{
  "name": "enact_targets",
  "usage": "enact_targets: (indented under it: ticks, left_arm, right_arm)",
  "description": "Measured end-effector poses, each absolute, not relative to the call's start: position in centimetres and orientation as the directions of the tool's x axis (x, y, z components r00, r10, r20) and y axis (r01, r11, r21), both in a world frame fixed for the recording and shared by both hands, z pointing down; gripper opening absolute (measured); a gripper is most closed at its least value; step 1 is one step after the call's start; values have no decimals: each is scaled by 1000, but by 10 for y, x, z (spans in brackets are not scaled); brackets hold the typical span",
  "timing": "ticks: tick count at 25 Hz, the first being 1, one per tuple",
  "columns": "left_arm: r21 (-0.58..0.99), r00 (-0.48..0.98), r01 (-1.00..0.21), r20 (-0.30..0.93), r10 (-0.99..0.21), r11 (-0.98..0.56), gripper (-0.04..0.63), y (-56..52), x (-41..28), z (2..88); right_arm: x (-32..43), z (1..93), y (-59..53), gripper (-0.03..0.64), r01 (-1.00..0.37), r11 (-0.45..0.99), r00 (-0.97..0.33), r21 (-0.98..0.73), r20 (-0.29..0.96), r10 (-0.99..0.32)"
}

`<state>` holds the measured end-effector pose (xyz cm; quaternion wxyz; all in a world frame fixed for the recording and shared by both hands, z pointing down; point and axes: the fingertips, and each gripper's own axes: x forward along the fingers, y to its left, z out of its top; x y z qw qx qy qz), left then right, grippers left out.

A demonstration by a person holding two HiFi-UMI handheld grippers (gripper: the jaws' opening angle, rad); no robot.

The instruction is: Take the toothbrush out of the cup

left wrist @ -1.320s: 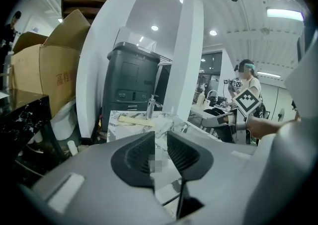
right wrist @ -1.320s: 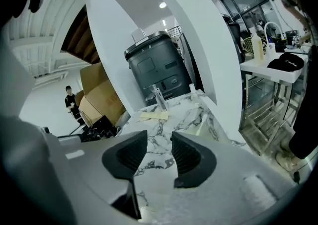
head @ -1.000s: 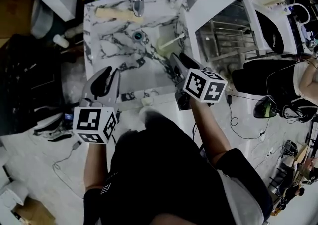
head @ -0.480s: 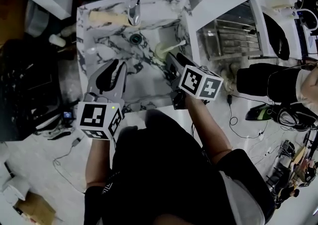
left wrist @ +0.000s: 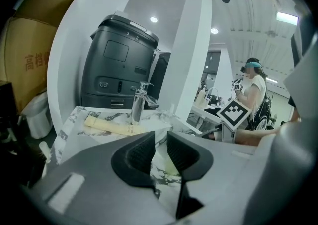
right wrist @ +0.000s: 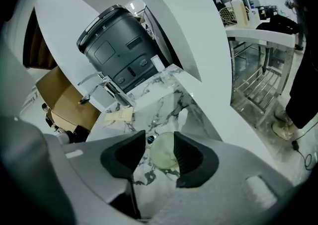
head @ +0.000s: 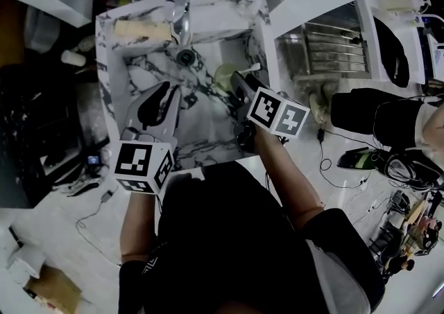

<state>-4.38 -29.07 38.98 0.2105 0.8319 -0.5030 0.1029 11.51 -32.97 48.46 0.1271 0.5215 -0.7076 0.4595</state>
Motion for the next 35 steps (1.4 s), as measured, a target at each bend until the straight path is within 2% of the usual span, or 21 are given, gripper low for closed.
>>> enact_targets:
  ticks: [10, 24, 30, 33, 35]
  left_arm:
    - [321, 504, -860, 404, -763, -398, 92, -300, -39, 407]
    - [366, 536, -837, 406, -740, -406, 91, -299, -23, 414]
    - [368, 520, -846, 416, -746, -385, 91, -297, -26, 417]
    - [363, 504, -856, 422, -754, -369, 89, -297, -32, 419]
    - [360, 491, -862, 423, -761, -357, 89, -297, -36, 419]
  right_arm:
    - [114, 510, -338, 170, -866, -44, -377, -498, 709, -596]
    - [124, 520, -346, 167, -878, -166, -250, -449, 725, -642]
    - [128, 527, -352, 99, -887, -173, -225, -428, 728, -648]
    - [130, 528, -353, 44, -891, -171, -220, -421, 729, -648]
    - [129, 527, -354, 41, -892, -162, -227, -423, 726, -649]
